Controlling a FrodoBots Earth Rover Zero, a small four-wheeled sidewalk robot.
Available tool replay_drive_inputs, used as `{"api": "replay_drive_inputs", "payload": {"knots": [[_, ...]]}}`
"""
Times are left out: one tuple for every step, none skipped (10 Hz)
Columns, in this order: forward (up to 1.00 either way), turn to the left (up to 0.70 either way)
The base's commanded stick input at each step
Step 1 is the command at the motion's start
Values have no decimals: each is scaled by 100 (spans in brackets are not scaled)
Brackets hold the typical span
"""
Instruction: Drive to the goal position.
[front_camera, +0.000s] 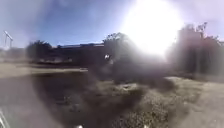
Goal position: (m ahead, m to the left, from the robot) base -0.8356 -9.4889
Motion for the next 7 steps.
{"api": "replay_drive_inputs", "payload": {"knots": [[100,0],[100,0],[100,0],[100,0],[100,0],[100,0],[100,0]]}}
